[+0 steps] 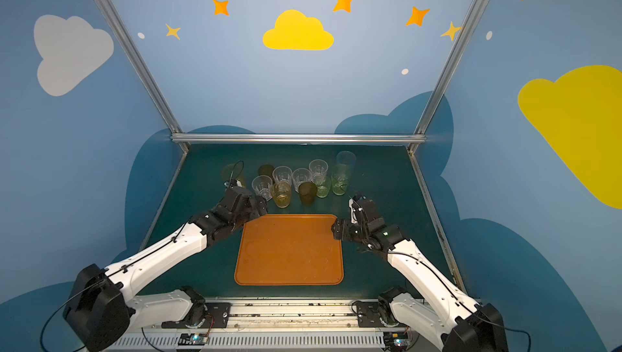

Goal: Place the glasses into the tray
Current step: 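Release the tray and lift both grippers, left gripper moving toward the glasses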

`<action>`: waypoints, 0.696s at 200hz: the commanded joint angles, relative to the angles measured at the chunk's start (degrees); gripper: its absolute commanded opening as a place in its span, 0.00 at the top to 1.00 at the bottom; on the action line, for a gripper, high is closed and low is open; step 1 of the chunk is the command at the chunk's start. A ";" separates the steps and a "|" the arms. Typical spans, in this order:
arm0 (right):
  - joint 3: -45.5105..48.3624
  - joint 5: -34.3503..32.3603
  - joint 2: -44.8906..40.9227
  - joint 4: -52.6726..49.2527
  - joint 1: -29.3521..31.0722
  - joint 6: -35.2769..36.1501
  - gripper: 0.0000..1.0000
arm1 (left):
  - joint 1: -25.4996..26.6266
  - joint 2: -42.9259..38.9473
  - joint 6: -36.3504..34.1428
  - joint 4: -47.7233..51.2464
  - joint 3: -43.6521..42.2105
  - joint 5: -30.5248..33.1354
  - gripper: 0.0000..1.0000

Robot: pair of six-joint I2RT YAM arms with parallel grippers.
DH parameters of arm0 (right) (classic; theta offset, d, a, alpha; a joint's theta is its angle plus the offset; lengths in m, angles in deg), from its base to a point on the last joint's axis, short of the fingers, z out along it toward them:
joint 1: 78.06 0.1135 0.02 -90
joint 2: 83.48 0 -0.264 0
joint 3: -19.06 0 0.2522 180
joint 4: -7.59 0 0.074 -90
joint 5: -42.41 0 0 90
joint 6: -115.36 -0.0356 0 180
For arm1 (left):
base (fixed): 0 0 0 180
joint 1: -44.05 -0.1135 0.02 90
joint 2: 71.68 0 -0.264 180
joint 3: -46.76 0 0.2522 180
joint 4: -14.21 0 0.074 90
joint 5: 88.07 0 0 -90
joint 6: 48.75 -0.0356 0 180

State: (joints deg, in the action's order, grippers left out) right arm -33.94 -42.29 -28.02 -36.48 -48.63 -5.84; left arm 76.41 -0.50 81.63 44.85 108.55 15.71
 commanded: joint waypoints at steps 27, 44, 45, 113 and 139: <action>2.01 7.44 -2.74 4.96 -0.25 -2.74 0.14 | -4.81 3.92 -2.32 1.36 4.97 -0.69 0.00; 1.12 8.04 -1.99 5.08 -0.24 -3.03 0.14 | -6.50 6.02 -3.29 1.02 6.46 -2.30 0.00; 1.11 8.05 -1.92 5.08 -0.25 -3.05 0.14 | -6.60 6.18 -3.34 0.90 6.55 -2.42 0.00; 2.07 8.01 -4.84 7.38 -0.32 -3.83 0.14 | -8.69 11.44 -7.22 -3.97 7.33 0.17 0.24; 1.37 5.48 -6.10 6.16 -0.35 -2.86 0.14 | -9.12 14.48 -7.58 -2.92 9.71 0.30 0.35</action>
State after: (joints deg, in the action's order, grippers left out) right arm -32.17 -34.47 -32.55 -30.42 -48.71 -9.33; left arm 67.86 11.63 75.27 42.27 115.39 14.90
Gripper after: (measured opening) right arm 0.857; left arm 0.685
